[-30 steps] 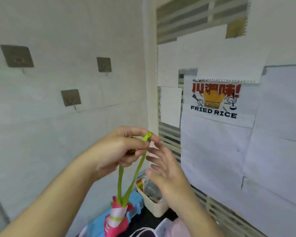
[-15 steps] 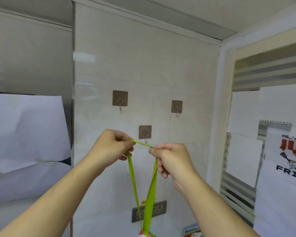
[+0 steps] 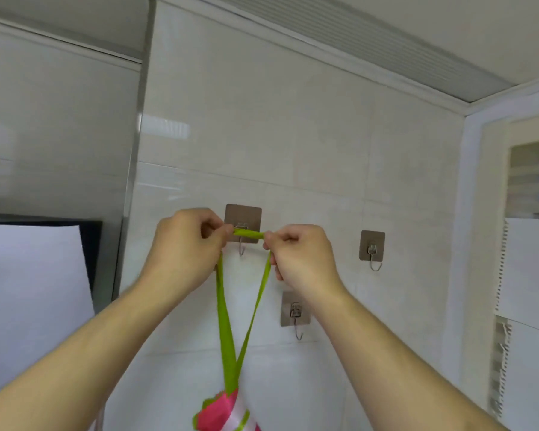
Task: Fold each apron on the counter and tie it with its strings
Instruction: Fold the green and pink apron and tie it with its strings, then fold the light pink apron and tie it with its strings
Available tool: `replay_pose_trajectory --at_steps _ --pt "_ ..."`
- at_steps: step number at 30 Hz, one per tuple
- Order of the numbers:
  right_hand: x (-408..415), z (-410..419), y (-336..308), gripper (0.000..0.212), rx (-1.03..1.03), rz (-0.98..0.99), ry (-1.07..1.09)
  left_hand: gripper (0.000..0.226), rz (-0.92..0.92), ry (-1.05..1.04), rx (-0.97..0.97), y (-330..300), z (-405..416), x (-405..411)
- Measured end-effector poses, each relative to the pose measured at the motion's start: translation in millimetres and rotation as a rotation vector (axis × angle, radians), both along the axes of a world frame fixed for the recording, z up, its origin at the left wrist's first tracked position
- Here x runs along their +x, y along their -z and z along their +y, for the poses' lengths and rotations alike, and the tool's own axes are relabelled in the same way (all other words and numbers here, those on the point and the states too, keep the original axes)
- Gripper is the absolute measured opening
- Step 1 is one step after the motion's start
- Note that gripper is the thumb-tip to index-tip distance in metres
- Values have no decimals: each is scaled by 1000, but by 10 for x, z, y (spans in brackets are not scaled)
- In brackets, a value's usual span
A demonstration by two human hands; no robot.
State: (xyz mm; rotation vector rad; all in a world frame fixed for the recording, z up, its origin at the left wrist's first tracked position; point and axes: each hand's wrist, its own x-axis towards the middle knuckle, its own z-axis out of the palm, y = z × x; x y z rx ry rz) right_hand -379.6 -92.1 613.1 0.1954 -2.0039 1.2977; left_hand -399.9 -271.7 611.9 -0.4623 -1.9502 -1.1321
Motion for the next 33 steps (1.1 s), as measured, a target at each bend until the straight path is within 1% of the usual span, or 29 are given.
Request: replay_pose_trajectory --at_steps 2,4,7,9,11,13,15,17,18,20,21,22,23,24,26,28,30,33 --pt "-217 -50 -65 29 64 19 53 19 73 -112 -70 -13 8 -193" --pt "-392 -77 -21 29 122 28 106 18 91 -153 -110 52 27 -317" --pt "-514 -103 290 24 198 -28 166 18 115 -202 -223 290 69 -363" --pt "-518 -133 526 27 193 -92 120 22 123 -214 -286 465 130 -353" --pt "-520 -152 651 32 130 -113 54 21 117 -194 -298 582 216 -325" --pt "-512 -158 648 32 92 -126 29 19 113 -200 -287 611 272 -312" --pt "-463 -154 627 28 81 -150 8 17 93 -205 -271 615 304 -291" --pt "-361 -158 640 23 81 -199 -21 9 82 -212 -239 634 328 -216" --pt "-272 -131 683 20 78 -230 -30 9 89 -216 -216 671 372 -157" --pt "-32 -72 792 15 80 -278 -39 39 116 -211 -139 771 447 -18" --pt "102 -38 845 12 89 -290 -35 48 157 -203 -103 805 468 61" --pt "293 55 959 11 101 -305 -14 47 202 -165 -102 902 563 169" --pt "440 115 1027 10 117 -309 -6 41 243 -127 -124 961 628 272" --pt "683 262 1179 11 124 -332 26 35 238 -18 -167 1093 803 429" --pt "1055 473 1461 13 156 -373 70 29 183 254 -216 1298 1085 765" --pt "1557 752 1875 15 142 -461 184 36 103 540 -222 1638 1452 1188" --pt "2071 1034 2416 20 23 -579 289 37 18 727 -267 1996 1796 1622" --pt "2984 1352 3396 18 -211 -752 442 25 -137 948 -345 2691 2267 2208"
